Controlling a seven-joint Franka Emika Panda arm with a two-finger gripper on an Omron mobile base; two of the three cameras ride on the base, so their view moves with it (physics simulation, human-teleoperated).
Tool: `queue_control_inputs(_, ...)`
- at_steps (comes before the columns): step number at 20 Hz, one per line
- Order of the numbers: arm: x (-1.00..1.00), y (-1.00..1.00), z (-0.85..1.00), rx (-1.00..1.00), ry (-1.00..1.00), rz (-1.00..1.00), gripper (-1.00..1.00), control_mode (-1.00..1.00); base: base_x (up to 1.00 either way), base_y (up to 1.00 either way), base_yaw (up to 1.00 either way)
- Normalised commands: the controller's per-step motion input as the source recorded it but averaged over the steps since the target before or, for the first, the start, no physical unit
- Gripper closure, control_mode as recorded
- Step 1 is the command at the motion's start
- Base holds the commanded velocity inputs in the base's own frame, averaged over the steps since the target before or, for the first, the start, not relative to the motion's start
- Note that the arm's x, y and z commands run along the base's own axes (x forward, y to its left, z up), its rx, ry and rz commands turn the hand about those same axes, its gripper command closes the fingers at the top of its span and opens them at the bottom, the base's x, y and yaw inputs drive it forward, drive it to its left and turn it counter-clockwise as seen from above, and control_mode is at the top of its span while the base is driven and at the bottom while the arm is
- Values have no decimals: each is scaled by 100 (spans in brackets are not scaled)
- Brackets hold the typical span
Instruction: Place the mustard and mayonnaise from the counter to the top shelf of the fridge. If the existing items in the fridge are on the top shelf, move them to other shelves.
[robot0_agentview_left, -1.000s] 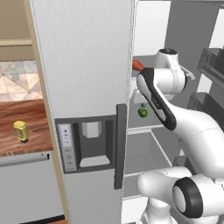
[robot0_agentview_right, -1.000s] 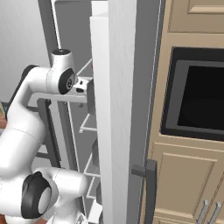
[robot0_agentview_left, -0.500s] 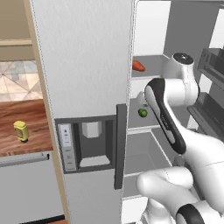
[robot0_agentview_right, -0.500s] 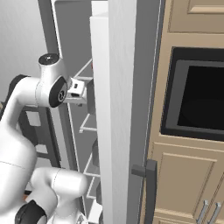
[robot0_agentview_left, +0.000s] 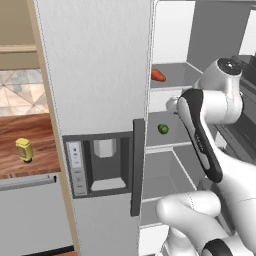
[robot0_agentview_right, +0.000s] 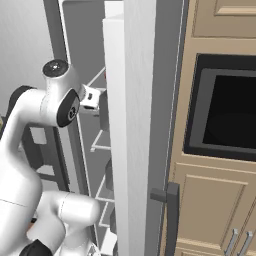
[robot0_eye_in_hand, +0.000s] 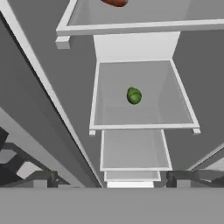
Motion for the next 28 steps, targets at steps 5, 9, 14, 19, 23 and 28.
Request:
queue_control_inputs(5, 16, -22, 61, 3, 0, -2, -100, -100, 0, 0, 0)
queue_control_inputs(9, 31, -16, 48, 0, -2, 0, -100, -100, 0, 0, 0)
queue_control_inputs(14, 59, -9, 25, 0, -13, 0, -100, -100, 0, 0, 0)
queue_control_inputs(19, 57, -7, 1, -1, -14, 2, -100, -100, 0, 0, 0)
queue_control_inputs(23, 69, -14, 0, 0, -14, 6, -100, -100, 0, 0, 0)
queue_control_inputs(28, 92, -5, 0, 0, -3, 8, -100, -100, 0, 0, 0)
